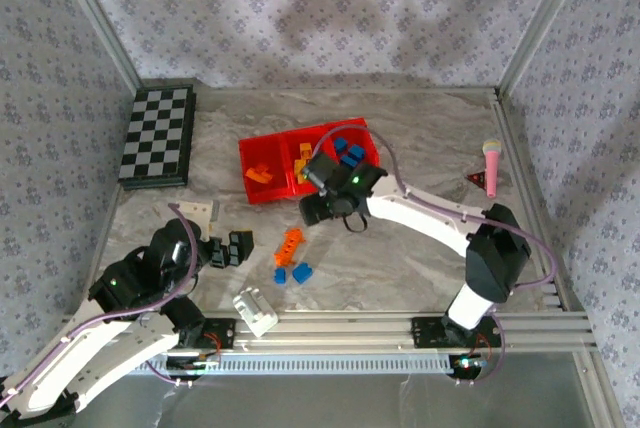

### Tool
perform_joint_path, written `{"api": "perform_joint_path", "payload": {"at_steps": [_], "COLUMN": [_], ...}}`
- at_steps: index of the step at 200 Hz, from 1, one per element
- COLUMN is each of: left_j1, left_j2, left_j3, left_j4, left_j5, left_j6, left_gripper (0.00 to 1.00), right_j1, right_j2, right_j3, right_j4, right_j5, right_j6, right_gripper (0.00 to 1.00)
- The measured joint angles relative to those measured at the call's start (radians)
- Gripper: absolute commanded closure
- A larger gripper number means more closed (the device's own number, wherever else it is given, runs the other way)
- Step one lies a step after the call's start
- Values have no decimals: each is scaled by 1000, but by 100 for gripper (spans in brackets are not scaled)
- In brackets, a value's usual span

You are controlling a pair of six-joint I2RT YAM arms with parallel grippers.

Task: Sort the legos into containers by color
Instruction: Pick up the lego from the bottom-center of the table.

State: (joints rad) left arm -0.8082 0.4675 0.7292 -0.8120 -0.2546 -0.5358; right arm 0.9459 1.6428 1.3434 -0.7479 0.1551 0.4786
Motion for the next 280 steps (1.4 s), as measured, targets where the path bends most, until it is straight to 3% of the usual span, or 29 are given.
{"api": "perform_joint_path", "payload": {"at_steps": [54, 107, 123, 205, 280], "left_j1": [0, 0, 0, 1, 1], "left_j2": [-1, -2, -3, -3, -8], "left_j3": [0, 0, 0, 0, 0], "left_j4": [0, 0, 0, -6, -30], "left_j5": [0, 1, 1, -8, -31], "left_j6": [0, 0, 0, 0, 0], "left_gripper": [0, 0, 0, 0, 0], "right_j1": [205, 300, 317, 356, 356], "right_j2": [-1, 89, 129, 261, 314], "right_j3": [-47, -44, -31, 80, 93], "right_j4": [-36, -52, -74, -124, -154], "right_j5": [36, 32, 32, 32, 19], "right_j6": [95, 146, 154, 161, 156], "right_gripper": [8, 5, 0, 2, 11]}}
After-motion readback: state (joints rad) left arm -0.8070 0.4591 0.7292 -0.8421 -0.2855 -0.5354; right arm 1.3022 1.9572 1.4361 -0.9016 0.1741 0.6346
